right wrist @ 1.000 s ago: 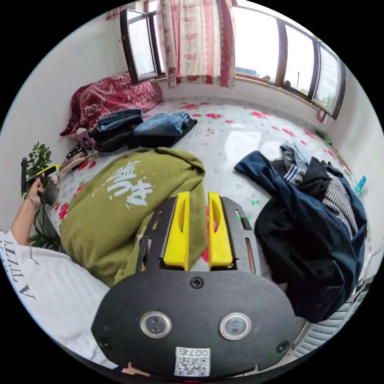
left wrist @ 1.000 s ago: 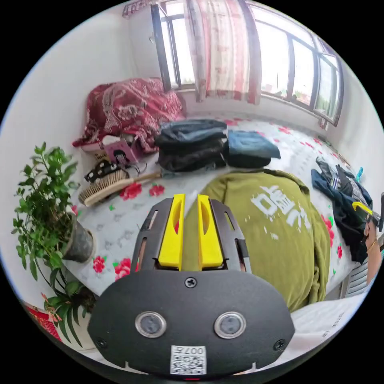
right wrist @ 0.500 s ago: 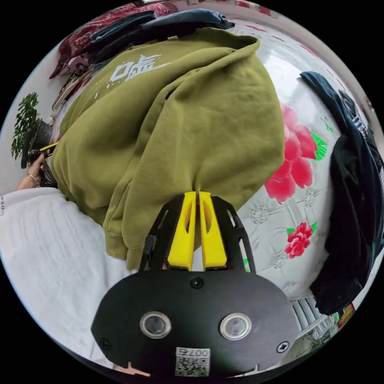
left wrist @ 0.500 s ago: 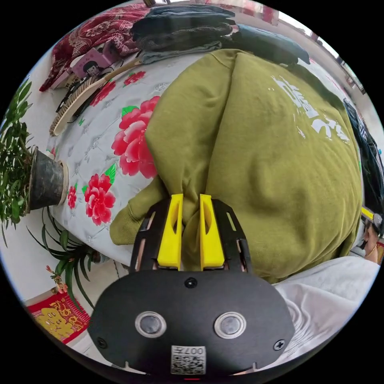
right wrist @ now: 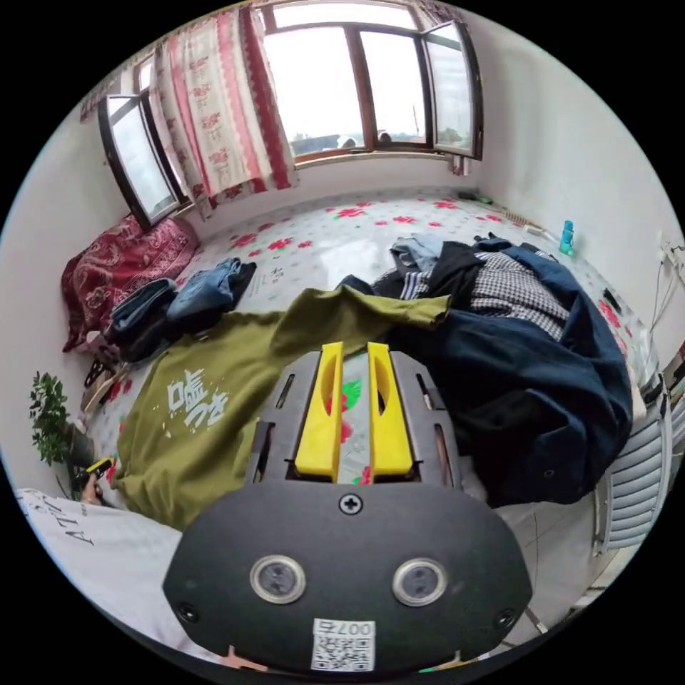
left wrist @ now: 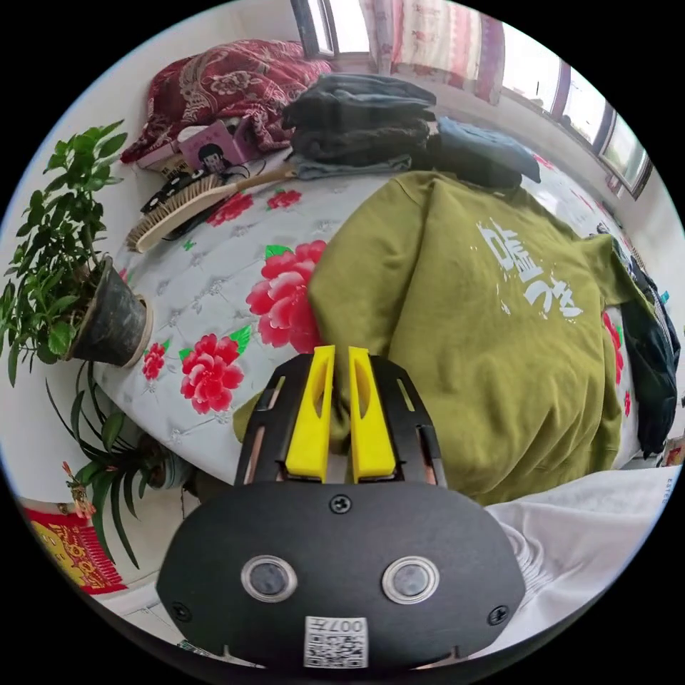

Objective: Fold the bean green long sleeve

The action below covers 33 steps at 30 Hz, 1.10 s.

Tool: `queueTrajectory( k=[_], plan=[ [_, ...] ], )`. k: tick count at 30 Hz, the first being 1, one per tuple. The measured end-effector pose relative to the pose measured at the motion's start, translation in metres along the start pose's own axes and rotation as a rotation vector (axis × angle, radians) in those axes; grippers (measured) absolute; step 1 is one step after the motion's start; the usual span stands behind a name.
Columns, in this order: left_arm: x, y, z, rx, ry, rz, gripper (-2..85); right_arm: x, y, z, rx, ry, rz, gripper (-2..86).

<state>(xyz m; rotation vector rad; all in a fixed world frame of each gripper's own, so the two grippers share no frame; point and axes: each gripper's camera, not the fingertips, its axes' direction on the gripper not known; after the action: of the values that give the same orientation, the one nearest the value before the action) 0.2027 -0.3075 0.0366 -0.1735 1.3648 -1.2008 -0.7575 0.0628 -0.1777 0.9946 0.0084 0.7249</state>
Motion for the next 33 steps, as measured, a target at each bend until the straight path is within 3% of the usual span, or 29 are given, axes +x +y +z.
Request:
queueTrajectory(
  k=[3,6,9,12,14,16,22,24,26,29,31,33],
  plan=[
    [-0.018,-0.011,-0.006,0.019,-0.015,0.009,6.9,-0.057,0.083,0.071,-0.272,-0.21,-0.089,7.6],
    [-0.031,-0.03,0.03,-0.107,0.0,0.007,7.9,-0.106,0.162,0.119,-0.506,-0.272,-0.119,8.6],
    [-0.034,-0.048,0.076,-0.246,0.015,-0.008,3.3,-0.132,0.2,0.129,-0.567,-0.3,-0.115,8.0],
    [-0.032,-0.066,0.084,-0.274,0.049,0.071,0.1,-0.148,0.218,0.139,-0.649,-0.22,-0.184,5.6],
    [-0.038,-0.082,0.081,-0.297,0.012,0.147,-0.4,-0.15,0.222,0.136,-0.652,-0.141,-0.236,4.4],
    [-0.072,-0.106,0.051,-0.208,-0.126,0.184,-0.6,-0.138,0.216,0.114,-0.56,-0.113,-0.21,3.5],
    [-0.206,-0.147,-0.054,0.012,-0.373,-0.136,4.1,-0.102,0.228,0.093,-0.538,-0.116,-0.036,3.2],
    [-0.212,-0.137,-0.069,0.048,-0.391,-0.127,7.0,-0.101,0.237,0.09,-0.533,-0.101,-0.027,3.5],
    [-0.206,-0.114,-0.079,0.086,-0.318,-0.103,7.7,-0.102,0.244,0.083,-0.506,-0.116,-0.013,3.8],
    [-0.178,-0.056,-0.067,0.08,0.012,-0.001,9.4,-0.101,0.25,0.072,-0.465,-0.177,0.015,4.3],
    [-0.152,-0.006,-0.035,-0.041,0.271,0.069,11.6,-0.1,0.255,0.073,-0.493,-0.171,0.003,4.7],
    [-0.136,0.026,-0.014,-0.144,0.385,0.113,13.8,-0.099,0.258,0.078,-0.534,-0.157,-0.016,4.9]
  ],
)
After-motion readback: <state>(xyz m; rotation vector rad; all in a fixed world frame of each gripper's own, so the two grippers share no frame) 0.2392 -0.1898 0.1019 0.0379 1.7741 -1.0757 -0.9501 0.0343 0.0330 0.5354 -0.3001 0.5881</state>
